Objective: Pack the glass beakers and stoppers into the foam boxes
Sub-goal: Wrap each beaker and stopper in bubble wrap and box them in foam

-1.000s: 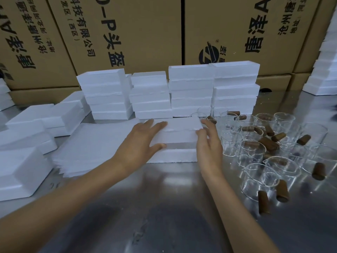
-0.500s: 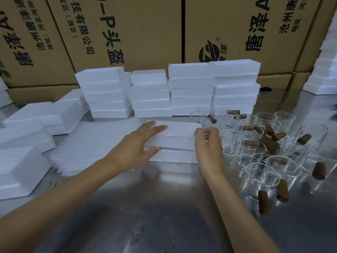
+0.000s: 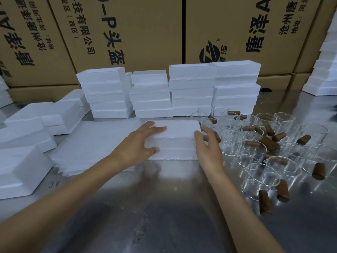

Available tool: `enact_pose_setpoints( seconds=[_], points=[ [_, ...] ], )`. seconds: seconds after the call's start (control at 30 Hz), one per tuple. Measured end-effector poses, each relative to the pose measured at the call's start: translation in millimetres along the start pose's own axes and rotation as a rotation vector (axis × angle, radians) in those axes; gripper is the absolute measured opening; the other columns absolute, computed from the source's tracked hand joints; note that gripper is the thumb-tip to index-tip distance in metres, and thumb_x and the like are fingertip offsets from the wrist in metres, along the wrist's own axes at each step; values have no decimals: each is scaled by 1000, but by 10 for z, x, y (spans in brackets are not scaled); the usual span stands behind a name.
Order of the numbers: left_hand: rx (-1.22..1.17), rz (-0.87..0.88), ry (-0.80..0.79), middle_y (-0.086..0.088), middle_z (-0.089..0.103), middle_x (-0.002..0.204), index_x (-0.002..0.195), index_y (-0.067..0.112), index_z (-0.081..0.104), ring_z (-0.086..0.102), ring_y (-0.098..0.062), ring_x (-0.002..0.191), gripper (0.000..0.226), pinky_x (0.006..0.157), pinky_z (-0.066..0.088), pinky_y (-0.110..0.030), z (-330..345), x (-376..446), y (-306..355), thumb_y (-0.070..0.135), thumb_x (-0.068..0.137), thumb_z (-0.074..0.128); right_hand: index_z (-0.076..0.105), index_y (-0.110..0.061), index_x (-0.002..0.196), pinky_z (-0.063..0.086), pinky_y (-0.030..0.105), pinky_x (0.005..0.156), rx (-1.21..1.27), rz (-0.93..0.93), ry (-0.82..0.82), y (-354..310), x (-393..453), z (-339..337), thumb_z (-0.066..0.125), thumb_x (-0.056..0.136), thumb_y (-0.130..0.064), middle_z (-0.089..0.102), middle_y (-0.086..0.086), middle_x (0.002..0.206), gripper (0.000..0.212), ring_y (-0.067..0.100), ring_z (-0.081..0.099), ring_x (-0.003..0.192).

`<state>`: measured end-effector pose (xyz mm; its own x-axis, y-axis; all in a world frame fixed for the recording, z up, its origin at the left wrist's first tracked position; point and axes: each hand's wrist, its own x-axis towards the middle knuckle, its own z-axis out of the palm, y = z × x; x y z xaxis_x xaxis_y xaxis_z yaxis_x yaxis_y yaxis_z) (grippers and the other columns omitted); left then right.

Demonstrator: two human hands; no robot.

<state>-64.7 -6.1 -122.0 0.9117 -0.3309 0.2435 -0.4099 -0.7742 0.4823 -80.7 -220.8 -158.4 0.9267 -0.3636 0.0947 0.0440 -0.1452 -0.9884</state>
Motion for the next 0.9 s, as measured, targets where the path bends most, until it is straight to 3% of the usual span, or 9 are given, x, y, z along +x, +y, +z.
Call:
enact_pose_setpoints(
  seconds=[0.17,0.27,0.43,0.63,0.73,0.8,0.9],
  points=[
    [-25,-11,17,15,25,159,139,50,46,29,-5,144,61,109,28,-22,10,-4,7,20,92,69,52,-41,130,35,14,68,-32,-36,-5,21,27,-3,48,98,-42,53,-18,95,32,-6,52,84],
    [-57,-31,31,17,27,156,137,50,49,33,-4,140,60,105,29,-20,15,12,4,19,90,70,54,-40,123,36,16,66,-8,-25,-19,9,57,-8,50,97,-37,52,-16,92,27,-5,52,82],
    [-74,-45,14,15,32,150,133,48,53,38,-4,135,61,101,26,-15,-12,60,33,16,86,74,59,-32,105,36,25,76,92,122,-89,-26,109,-46,51,94,-43,49,-21,94,18,-4,50,90],
    [-98,-28,19,17,36,143,130,48,56,43,1,125,61,97,29,-11,-12,-20,88,14,84,74,59,-22,93,38,29,71,194,196,-45,-82,53,-107,59,84,-41,58,-5,101,21,15,54,91],
    [-137,-7,58,20,35,140,129,48,55,38,14,114,60,85,23,7,23,-91,116,12,84,73,59,-18,99,41,35,78,269,236,-43,-165,9,-138,64,72,-43,58,3,102,38,22,54,89],
    [-157,0,86,19,35,140,129,48,55,36,16,112,60,83,20,10,40,-140,125,12,85,73,58,-22,98,46,41,87,309,241,-55,-224,-32,-133,66,63,-48,58,3,108,45,24,55,96],
    [-191,23,78,14,34,146,133,44,54,33,18,116,62,87,21,8,35,-212,147,9,85,70,58,-25,94,47,42,96,295,202,-5,-273,-83,-121,72,72,-48,61,3,117,35,21,59,103]
  ],
)
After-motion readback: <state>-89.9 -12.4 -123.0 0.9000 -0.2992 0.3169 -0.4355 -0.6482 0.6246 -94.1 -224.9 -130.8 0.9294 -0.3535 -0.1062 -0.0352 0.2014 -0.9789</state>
